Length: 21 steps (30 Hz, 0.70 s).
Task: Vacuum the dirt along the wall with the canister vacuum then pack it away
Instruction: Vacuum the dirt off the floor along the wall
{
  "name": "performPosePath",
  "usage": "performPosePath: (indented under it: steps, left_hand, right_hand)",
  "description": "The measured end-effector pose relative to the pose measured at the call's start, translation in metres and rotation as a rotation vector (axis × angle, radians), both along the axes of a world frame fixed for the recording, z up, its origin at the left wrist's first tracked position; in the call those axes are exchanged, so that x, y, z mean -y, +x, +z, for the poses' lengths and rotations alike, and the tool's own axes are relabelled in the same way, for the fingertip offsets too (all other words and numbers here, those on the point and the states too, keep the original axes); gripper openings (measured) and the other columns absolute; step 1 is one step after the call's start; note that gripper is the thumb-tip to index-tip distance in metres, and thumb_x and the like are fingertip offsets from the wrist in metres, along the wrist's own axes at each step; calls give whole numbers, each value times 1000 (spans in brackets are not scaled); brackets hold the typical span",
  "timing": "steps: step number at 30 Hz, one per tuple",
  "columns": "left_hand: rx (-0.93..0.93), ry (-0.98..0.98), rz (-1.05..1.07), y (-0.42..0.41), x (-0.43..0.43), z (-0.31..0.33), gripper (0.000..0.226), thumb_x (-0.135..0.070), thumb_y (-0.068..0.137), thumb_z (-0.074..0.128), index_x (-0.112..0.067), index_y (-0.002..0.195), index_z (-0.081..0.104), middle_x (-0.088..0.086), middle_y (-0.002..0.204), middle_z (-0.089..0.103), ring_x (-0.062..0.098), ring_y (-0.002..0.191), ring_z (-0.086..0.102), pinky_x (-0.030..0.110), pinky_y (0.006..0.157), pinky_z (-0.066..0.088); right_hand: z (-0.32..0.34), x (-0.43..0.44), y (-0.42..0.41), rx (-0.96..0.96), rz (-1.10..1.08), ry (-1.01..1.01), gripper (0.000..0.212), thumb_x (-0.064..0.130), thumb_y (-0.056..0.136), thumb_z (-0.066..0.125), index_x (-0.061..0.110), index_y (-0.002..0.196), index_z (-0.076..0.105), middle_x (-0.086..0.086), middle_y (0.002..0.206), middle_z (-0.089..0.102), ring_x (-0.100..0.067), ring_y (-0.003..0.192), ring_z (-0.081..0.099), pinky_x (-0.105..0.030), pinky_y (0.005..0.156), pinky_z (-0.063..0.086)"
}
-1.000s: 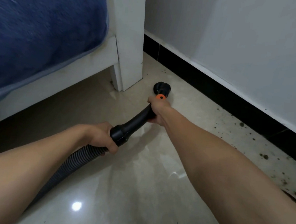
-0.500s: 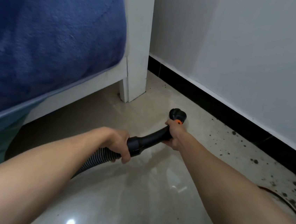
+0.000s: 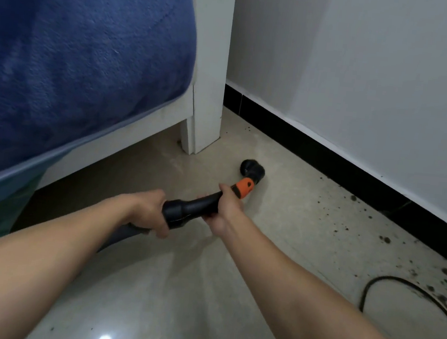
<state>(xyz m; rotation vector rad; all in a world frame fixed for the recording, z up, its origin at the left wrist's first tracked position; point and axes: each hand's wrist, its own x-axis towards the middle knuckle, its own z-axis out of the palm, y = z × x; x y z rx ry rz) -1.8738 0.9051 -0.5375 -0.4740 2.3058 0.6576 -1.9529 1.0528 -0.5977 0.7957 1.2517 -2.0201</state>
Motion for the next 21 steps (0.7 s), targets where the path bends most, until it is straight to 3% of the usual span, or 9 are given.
performPosePath:
  steps: [5, 13, 17, 21]
  left_hand:
    - [-291, 65, 39, -51, -21, -18, 53, -24, 67, 84, -19, 111, 55, 2, 103, 61, 19, 91, 60, 32, 79, 52]
    - [-434, 188, 240, -95, -29, -55, 45, -24, 81, 74, -17, 119, 51, 1, 106, 56, 18, 92, 55, 30, 75, 46]
    - [-409, 210, 282, -104, -32, -66, 42, -26, 84, 70, -18, 120, 49, 2, 106, 56, 17, 92, 55, 28, 71, 45]
    - [-240, 226, 163, -108, -36, -68, 33, -22, 80, 74, -19, 106, 54, 2, 98, 60, 16, 86, 58, 23, 62, 44]
  right_hand:
    - [4, -15, -76, -135, -40, 137, 33, 23, 101, 51, 7, 130, 43, -13, 79, 59, -25, 61, 64, -37, 53, 51]
    - [-5, 5, -172, -230, 104, 295, 24, 20, 101, 52, 9, 121, 46, -10, 78, 53, -21, 55, 57, -31, 46, 52]
    - [-12, 17, -190, -272, 171, 359, 28, 22, 100, 52, 9, 125, 46, -11, 82, 55, -21, 58, 57, -25, 42, 51]
    - [-22, 13, -187, -277, 222, 398, 30, 21, 97, 55, 7, 122, 47, -11, 78, 55, -23, 56, 57, -30, 51, 54]
